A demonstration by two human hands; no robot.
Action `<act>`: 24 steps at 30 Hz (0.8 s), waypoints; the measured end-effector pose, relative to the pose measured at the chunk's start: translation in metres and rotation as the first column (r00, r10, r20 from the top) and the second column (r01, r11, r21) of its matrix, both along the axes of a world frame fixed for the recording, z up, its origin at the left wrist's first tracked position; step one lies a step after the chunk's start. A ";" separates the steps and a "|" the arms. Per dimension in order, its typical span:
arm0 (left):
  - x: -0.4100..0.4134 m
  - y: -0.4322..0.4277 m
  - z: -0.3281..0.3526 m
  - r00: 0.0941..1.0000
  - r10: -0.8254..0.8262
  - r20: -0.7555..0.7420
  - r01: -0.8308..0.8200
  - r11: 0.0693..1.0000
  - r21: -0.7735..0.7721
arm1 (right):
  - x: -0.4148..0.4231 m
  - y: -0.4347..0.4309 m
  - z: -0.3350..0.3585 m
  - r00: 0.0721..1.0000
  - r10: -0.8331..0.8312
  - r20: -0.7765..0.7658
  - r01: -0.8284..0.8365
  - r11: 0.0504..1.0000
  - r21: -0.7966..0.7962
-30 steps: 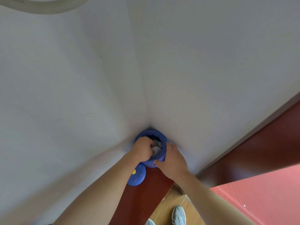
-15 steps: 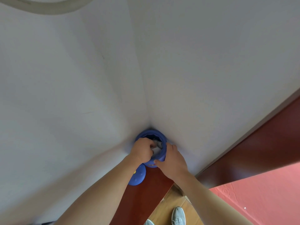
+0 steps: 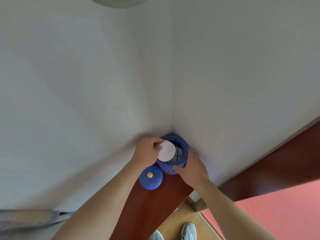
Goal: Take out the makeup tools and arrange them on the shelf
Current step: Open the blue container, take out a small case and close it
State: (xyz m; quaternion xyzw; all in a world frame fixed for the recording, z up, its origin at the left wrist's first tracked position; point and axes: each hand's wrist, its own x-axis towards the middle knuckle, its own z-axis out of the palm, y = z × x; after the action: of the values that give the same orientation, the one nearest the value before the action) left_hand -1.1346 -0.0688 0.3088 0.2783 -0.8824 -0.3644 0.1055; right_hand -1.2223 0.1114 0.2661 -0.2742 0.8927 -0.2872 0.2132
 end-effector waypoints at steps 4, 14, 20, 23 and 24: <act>0.027 -0.002 0.003 1.000 0.019 0.021 -0.020 0.997 0.074 | 0.000 -0.001 0.001 1.000 0.002 -0.001 -0.001 1.000 0.015; 0.092 -0.004 -0.015 0.986 0.125 0.114 -0.140 0.981 0.137 | 0.003 0.000 0.002 1.000 0.006 0.001 -0.006 1.000 0.017; 0.129 -0.002 -0.039 0.961 0.194 0.195 -0.224 0.963 0.146 | 0.006 0.001 0.005 1.000 0.017 -0.010 -0.017 1.000 0.022; 0.144 0.000 -0.054 0.947 0.199 0.251 -0.240 0.960 0.142 | 0.006 0.003 0.005 1.000 0.024 -0.012 -0.024 1.000 0.019; 0.148 0.000 -0.058 0.940 0.201 0.277 -0.247 0.959 0.142 | 0.005 0.003 0.006 1.000 0.026 -0.014 -0.025 0.999 0.023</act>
State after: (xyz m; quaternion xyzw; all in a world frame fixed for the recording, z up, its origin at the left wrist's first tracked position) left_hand -0.9865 -0.0687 0.2506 0.4308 -0.8157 -0.3860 0.0050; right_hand -1.2168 0.1141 0.2718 -0.2851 0.8938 -0.2724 0.2135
